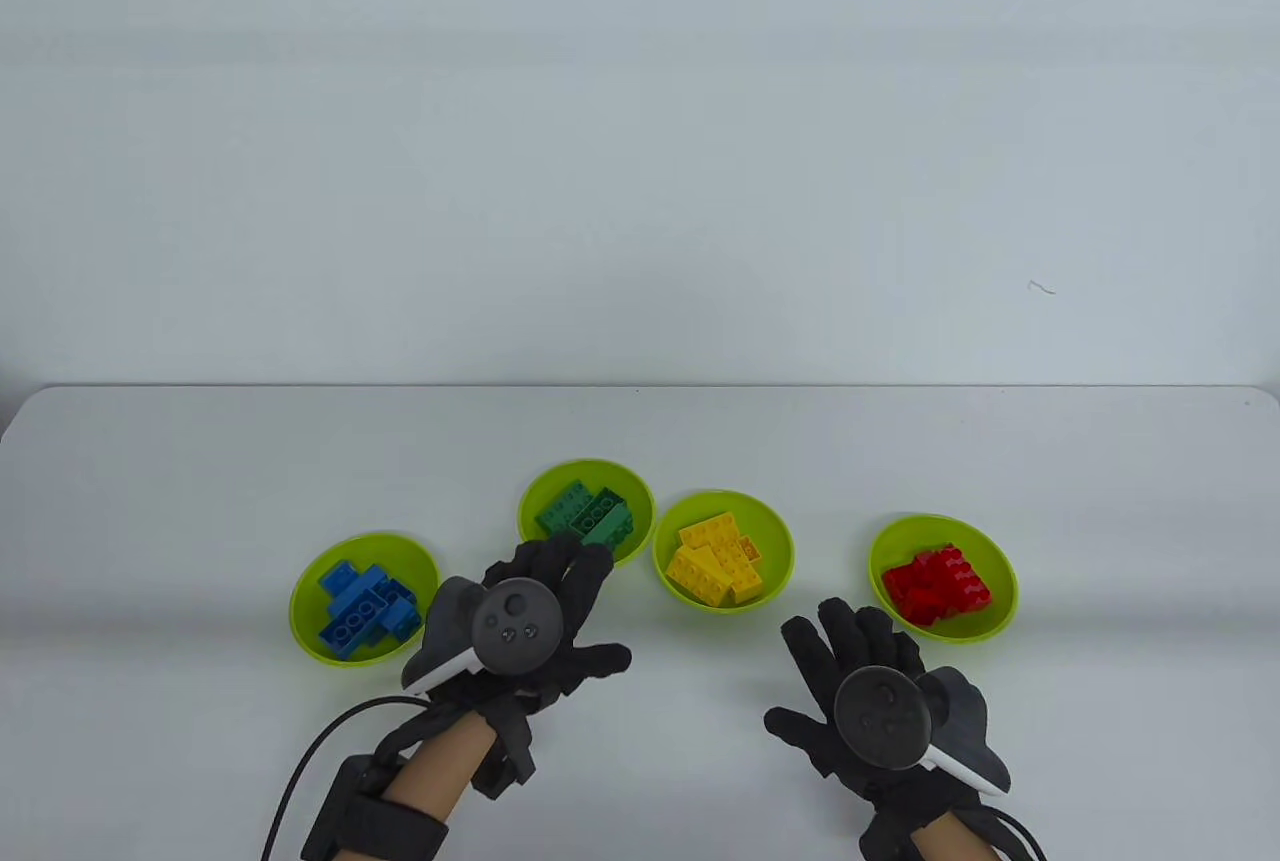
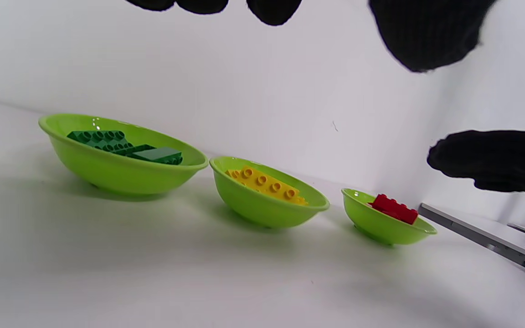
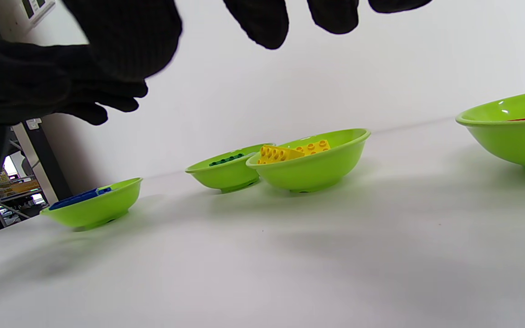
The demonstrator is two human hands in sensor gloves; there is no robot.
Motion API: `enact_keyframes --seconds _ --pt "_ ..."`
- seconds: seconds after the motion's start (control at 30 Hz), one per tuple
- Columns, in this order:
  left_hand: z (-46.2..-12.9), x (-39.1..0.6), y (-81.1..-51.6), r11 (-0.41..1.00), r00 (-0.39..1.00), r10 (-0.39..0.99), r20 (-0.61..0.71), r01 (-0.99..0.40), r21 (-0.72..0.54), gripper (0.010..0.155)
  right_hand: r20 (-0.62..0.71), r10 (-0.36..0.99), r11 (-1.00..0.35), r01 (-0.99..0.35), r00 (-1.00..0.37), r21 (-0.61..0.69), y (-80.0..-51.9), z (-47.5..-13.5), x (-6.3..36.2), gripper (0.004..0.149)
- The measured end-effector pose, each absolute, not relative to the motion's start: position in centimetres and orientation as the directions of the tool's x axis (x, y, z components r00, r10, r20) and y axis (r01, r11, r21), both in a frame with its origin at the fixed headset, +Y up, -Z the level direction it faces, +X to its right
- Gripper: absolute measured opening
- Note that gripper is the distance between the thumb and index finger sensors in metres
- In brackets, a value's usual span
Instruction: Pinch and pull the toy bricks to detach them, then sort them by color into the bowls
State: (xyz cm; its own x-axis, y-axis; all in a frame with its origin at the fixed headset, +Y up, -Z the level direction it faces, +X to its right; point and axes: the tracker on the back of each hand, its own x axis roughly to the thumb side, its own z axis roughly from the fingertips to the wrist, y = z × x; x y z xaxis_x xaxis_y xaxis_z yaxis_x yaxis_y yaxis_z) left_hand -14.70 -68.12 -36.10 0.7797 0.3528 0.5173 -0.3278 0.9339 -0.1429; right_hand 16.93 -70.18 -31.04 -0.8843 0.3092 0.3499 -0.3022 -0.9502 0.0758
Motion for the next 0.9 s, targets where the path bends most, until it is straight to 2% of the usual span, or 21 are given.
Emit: enact_keyframes --seconds 0.1,0.23,0.53,0.9 --pt "-34.9 -15.0 -69.9 0.926 0.771 0.377 0.513 -0.319 -0.202 0.092 0.351 0.3 -0.954 -0.288 -0.887 0.086 -70.4 -30.9 16.8 0.081" --pt "-33.7 -15.6 -71.0 0.933 0.778 0.361 0.514 -0.308 -0.189 0.092 0.355 0.287 -0.958 -0.271 -0.89 0.094 -70.7 -30.8 16.8 0.083" --pt "-32.6 -16.3 -71.8 0.957 0.789 0.29 0.541 -0.246 -0.155 0.093 0.355 0.252 -0.967 -0.225 -0.9 0.117 -71.2 -30.6 17.0 0.083" --pt "-32.1 -16.8 -71.2 0.957 0.79 0.285 0.543 -0.261 -0.124 0.093 0.369 0.253 -0.967 -0.224 -0.894 0.118 -71.2 -30.2 16.9 0.083"
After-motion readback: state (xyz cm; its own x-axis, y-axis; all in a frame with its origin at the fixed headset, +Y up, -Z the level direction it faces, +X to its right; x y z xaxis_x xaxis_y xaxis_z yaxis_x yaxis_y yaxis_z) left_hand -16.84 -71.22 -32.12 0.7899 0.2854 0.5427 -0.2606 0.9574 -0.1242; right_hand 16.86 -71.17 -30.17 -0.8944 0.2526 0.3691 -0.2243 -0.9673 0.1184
